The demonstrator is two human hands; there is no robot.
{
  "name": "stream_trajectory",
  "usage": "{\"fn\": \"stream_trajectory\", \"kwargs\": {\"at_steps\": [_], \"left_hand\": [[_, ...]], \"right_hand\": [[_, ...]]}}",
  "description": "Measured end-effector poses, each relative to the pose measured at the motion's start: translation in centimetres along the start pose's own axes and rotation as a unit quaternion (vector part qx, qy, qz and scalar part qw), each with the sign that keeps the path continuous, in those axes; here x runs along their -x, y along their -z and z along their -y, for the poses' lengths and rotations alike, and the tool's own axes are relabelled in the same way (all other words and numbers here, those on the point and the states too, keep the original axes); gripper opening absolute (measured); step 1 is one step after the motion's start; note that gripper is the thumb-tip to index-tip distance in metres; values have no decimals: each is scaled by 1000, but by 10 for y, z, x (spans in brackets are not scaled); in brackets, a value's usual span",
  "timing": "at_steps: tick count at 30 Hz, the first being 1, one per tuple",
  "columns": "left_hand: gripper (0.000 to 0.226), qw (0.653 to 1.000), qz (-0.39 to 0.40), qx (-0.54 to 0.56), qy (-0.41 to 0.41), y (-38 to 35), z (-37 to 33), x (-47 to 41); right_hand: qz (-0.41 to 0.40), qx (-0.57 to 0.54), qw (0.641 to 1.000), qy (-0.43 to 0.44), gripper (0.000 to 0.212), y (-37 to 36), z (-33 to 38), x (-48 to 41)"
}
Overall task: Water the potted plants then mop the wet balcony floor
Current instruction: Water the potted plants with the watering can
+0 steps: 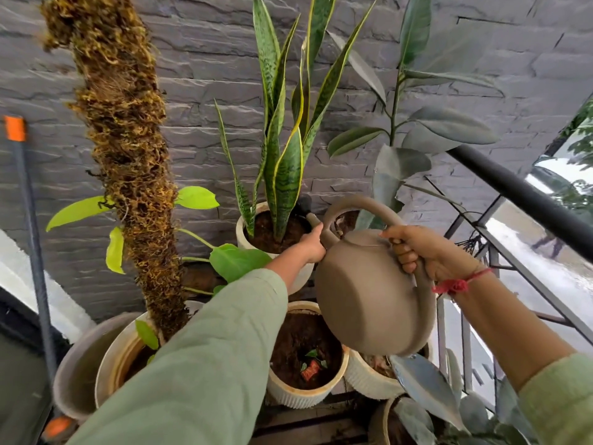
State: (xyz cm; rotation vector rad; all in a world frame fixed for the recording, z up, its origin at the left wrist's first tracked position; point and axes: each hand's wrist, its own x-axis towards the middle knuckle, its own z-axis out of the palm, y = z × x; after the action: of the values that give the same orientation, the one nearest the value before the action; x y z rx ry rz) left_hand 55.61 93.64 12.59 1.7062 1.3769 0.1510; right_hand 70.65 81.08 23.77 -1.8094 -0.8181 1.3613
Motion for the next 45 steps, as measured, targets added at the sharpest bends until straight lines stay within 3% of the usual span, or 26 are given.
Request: {"fn": "stream_trajectory", "kwargs": {"at_steps": [9, 23, 27, 30, 34, 37, 41, 45], "left_hand": [[85, 996, 69, 39, -52, -36, 12, 11], [66, 950, 34, 299, -78, -65, 58, 70], [46, 887, 21, 459, -31, -74, 74, 103], [41, 874, 52, 483, 11, -101, 92, 115], [61, 877, 141, 452, 85, -138, 109, 118], [72, 871, 195, 430, 136, -164, 126, 111], [67, 838, 259, 434, 205, -201, 150, 111], [63, 844, 258, 398, 250, -225, 158, 112]], "right_hand": [[-31, 2, 999, 16, 43, 15, -34, 39], [-11, -39, 998, 41, 54, -2, -90, 97], [-8, -88, 994, 66, 46, 4, -137, 112], [6, -128, 990, 67, 48, 6, -173, 124], [42, -118, 991, 42, 61, 0, -204, 136], [25, -115, 993, 9, 68, 1, -229, 141], [-4, -102, 994, -42, 75, -2, -260, 146], [-15, -80, 995, -65, 74, -9, -277, 145]]}}
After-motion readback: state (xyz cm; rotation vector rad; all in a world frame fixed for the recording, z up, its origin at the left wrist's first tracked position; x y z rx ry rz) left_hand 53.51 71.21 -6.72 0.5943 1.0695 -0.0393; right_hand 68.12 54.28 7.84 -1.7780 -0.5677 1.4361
